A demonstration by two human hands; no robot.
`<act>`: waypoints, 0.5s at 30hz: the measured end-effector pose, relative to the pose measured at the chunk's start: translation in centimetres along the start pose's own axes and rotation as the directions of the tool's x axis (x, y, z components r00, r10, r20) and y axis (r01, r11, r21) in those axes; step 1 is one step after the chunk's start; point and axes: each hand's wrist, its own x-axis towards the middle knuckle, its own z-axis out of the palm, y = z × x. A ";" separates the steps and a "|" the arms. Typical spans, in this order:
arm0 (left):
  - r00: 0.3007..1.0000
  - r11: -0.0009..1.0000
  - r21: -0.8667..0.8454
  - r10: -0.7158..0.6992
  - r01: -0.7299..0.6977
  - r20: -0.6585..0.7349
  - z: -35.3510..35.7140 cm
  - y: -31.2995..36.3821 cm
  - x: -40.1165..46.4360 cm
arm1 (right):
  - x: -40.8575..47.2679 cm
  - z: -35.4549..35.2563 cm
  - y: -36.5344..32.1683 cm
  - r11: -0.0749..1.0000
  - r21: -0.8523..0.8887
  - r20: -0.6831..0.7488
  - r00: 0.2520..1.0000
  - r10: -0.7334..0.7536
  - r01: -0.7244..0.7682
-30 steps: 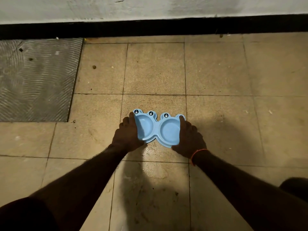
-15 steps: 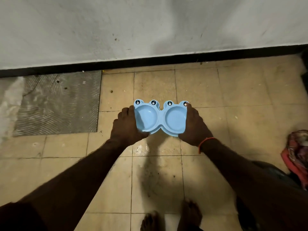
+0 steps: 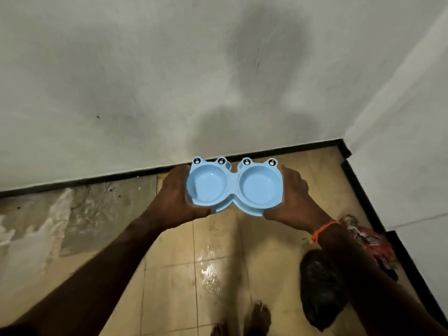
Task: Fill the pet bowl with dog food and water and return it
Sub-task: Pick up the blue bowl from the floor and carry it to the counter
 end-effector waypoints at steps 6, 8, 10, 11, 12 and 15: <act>0.995 0.995 -0.008 0.099 -0.099 -0.024 -7.0 11.0 3.2 | -5.5 -13.9 -5.5 0.992 0.102 -0.170 0.984 -0.057 0.076; 0.985 0.986 -0.018 0.167 -0.168 -0.047 -8.3 14.9 3.9 | -7.8 -18.0 -6.7 0.987 0.146 -0.208 0.978 -0.030 0.061; 0.977 0.979 -0.023 0.200 -0.202 -0.069 -9.3 18.5 4.4 | -10.0 -21.6 -7.5 0.978 0.203 -0.275 0.961 0.006 0.052; 0.970 0.973 -0.035 0.226 -0.230 -0.085 -9.7 20.6 4.6 | -11.3 -23.3 -7.6 0.972 0.230 -0.315 0.949 0.024 0.052; 0.960 0.961 -0.054 0.264 -0.269 -0.095 -9.9 22.8 4.7 | -12.6 -24.8 -7.8 0.964 0.260 -0.353 0.935 0.039 0.058; 0.939 0.930 -0.135 0.334 -0.343 -0.081 -10.1 28.2 5.2 | -16.5 -28.5 -8.3 0.935 0.344 -0.492 0.865 0.098 0.090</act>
